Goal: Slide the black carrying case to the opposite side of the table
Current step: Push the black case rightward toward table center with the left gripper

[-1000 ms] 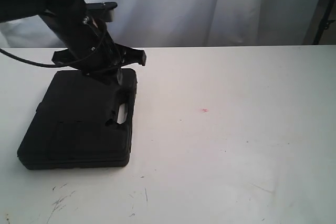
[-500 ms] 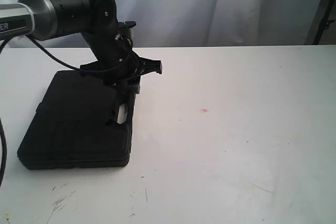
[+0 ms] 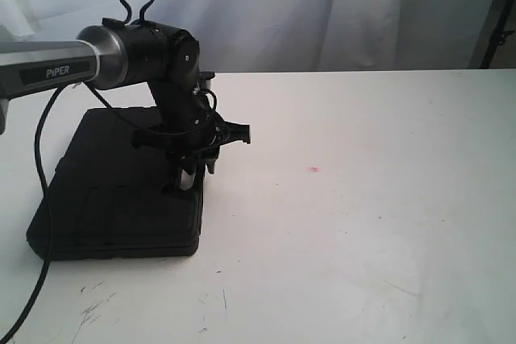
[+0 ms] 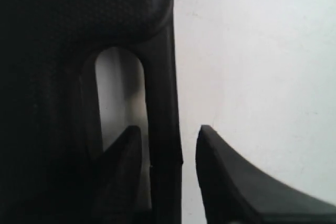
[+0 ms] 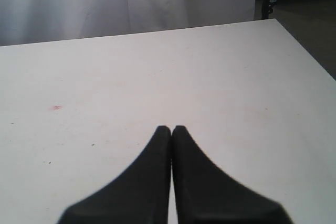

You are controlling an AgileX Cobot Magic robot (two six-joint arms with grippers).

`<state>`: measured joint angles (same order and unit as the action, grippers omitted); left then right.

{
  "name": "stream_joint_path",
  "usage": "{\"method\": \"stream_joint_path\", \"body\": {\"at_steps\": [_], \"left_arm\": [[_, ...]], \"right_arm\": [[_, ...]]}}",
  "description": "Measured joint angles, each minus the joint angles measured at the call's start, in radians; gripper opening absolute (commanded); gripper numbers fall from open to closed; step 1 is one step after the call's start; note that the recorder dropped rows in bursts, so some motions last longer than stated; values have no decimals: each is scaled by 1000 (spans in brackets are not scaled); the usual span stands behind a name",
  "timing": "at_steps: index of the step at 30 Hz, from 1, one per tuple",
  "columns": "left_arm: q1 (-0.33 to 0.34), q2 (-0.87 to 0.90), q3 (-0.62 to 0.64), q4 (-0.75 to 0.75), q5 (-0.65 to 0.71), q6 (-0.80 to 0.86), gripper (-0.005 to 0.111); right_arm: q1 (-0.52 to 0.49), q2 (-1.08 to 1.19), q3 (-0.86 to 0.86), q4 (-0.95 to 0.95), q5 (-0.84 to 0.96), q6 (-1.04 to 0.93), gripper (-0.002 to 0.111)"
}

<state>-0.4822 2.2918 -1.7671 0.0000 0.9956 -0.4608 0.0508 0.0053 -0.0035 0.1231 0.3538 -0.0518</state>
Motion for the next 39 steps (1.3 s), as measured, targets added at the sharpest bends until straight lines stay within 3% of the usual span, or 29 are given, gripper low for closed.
{"method": "stream_joint_path", "body": {"at_steps": [23, 26, 30, 39], "left_arm": [[0, 27, -2, 0, -24, 0, 34], [0, 28, -2, 0, -24, 0, 25], [0, 28, -2, 6, -22, 0, -1], [0, 28, -2, 0, -10, -10, 0]], "right_arm": [[0, 0, 0, 0, 0, 0, 0], [0, 0, 0, 0, 0, 0, 0], [0, 0, 0, 0, 0, 0, 0], [0, 0, 0, 0, 0, 0, 0]]}}
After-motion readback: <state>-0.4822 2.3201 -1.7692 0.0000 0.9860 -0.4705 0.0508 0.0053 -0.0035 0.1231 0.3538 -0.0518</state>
